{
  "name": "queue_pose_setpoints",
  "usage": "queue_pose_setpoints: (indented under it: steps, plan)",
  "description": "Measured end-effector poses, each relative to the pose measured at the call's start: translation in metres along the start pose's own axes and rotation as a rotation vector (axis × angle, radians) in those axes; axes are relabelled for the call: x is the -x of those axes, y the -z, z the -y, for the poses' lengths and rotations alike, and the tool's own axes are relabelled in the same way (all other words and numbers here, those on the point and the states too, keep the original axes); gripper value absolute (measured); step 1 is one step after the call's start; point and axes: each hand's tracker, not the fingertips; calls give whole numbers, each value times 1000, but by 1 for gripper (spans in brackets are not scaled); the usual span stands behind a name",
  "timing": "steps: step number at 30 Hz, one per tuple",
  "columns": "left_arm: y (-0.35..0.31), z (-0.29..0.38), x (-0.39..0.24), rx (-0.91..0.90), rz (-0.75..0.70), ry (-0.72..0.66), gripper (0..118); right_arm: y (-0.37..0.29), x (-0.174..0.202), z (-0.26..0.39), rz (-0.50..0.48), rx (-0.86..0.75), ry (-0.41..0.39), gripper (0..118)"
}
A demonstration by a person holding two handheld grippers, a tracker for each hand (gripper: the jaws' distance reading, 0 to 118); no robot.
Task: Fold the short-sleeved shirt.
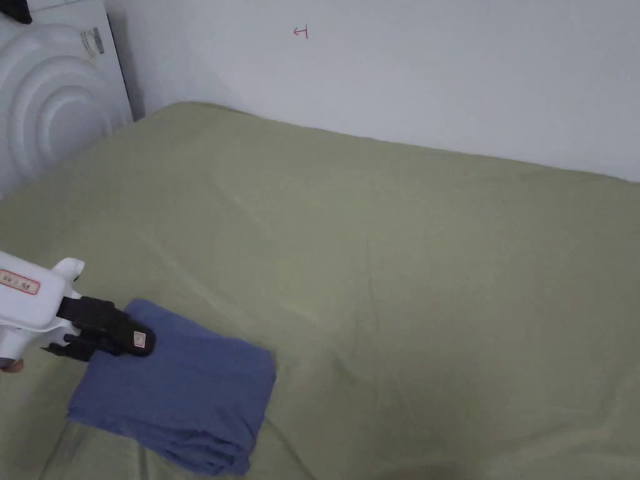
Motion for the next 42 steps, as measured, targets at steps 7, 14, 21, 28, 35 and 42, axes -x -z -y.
queue_pose_setpoints:
  steps: [7, 14, 21, 28, 35, 42]
  plan:
    - [-4, -7, 29, 12, -15, -77, 28, 9, 3, -3, -2, -1, 23, 3]
    - [-27, -7, 20, -119, 32, -61, 118, 3, 11, -10, -28, -1, -2, 3]
    - [-21, 33, -80, -214, 1, 85, 117, -14, 22, -29, -50, -59, -72, 3]
    - [51, 108, -248, -489, 18, 281, 0, -40, 65, -38, 228, -243, -318, 3]
    - [98, 197, -379, -743, -151, 569, 0, -65, 93, -38, 487, -522, -534, 3]
    - [102, 269, -447, -941, -378, 660, 0, -93, 115, -29, 552, -622, -588, 3]
